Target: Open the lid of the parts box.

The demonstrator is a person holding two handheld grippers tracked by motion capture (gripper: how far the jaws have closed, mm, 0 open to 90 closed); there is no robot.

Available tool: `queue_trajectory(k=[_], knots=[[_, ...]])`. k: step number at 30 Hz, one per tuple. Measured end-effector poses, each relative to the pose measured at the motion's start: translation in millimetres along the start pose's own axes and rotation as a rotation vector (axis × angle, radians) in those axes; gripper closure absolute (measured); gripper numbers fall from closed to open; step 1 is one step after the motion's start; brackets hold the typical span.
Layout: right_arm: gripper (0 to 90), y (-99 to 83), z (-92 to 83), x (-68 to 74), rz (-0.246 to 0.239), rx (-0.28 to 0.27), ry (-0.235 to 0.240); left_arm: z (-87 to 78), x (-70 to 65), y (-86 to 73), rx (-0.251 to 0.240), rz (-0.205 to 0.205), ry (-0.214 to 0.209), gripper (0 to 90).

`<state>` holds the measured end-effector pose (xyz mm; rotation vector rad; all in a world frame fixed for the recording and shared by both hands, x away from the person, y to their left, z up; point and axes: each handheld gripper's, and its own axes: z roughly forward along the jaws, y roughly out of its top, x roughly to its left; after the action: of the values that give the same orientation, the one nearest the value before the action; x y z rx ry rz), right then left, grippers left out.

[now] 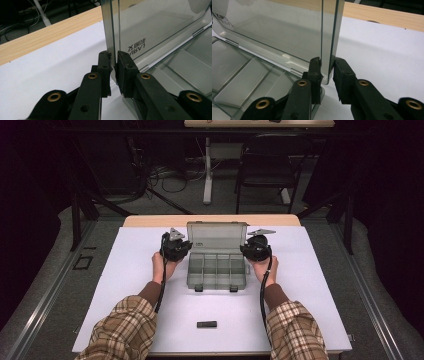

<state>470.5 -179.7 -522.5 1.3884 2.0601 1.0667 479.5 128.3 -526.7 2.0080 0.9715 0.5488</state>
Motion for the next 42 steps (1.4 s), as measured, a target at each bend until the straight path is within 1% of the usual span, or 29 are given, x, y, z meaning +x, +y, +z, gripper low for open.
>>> queue_trajectory(k=[11, 14, 18, 21, 31, 36, 42], knots=[[76.0, -3.8, 8.3, -1.0, 0.006, 0.026, -0.003, 9.2, -0.3, -5.1, 0.035, -0.005, 0.010, 80.9], [76.1, -4.2, 9.7, -1.6, 0.006, 0.023, -0.001, 11.9, -0.7, -6.5, 0.040, -0.004, 0.016, 80.3], [76.1, -4.3, 10.9, -2.8, -0.003, 0.023, 0.001, 14.0, -1.1, -7.4, 0.041, -0.005, 0.020, 79.6], [76.1, -4.5, 11.9, -3.3, -0.001, 0.024, 0.000, 15.0, -0.6, -7.7, 0.040, -0.008, 0.019, 79.4], [76.1, -4.0, 13.9, -3.5, -0.012, 0.029, -0.008, 16.8, -3.1, -7.8, 0.050, 0.004, 0.038, 77.3], [75.8, -3.7, 15.1, -4.1, -0.022, 0.028, -0.006, 16.9, -3.2, -7.7, 0.052, 0.008, 0.039, 77.0], [75.7, -2.4, 15.8, -4.2, -0.019, 0.035, -0.006, 16.8, -3.3, -7.7, 0.052, 0.006, 0.040, 76.9]])
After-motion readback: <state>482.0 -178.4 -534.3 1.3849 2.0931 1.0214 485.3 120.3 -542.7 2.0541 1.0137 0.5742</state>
